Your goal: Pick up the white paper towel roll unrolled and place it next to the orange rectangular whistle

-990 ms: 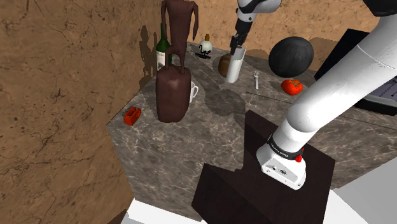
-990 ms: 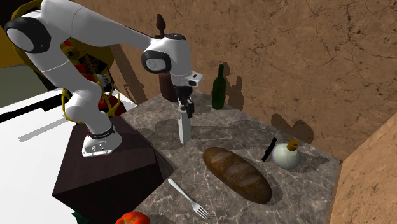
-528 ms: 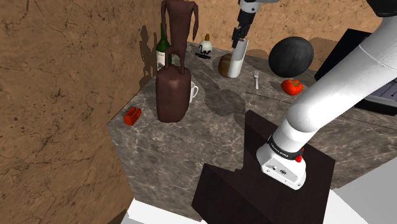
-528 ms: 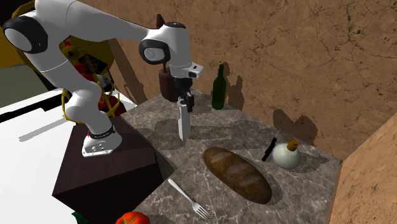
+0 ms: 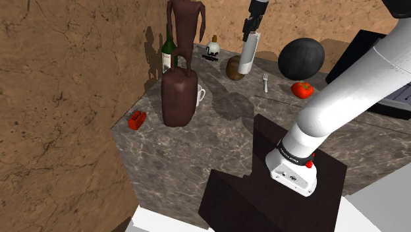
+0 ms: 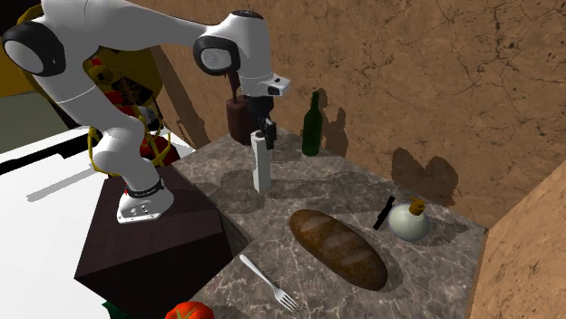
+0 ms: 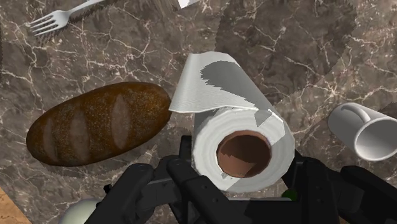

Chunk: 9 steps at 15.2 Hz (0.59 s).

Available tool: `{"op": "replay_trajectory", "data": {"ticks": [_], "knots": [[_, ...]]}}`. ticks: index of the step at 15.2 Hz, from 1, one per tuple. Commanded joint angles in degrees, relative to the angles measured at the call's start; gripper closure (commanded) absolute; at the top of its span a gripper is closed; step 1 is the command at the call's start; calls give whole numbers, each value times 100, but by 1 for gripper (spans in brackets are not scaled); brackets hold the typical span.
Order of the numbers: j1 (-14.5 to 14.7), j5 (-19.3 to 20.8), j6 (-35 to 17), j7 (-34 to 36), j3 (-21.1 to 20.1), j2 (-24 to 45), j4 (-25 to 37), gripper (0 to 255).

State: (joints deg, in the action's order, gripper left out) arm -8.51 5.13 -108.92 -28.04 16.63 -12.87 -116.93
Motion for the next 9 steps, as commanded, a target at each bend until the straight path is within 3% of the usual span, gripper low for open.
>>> {"op": "replay_trajectory", "data": {"ticks": [1,9], "knots": [[7,-4,156,4,-12,-6,147,255],[22,-27,773,-20,-32,22,791,255]]}}
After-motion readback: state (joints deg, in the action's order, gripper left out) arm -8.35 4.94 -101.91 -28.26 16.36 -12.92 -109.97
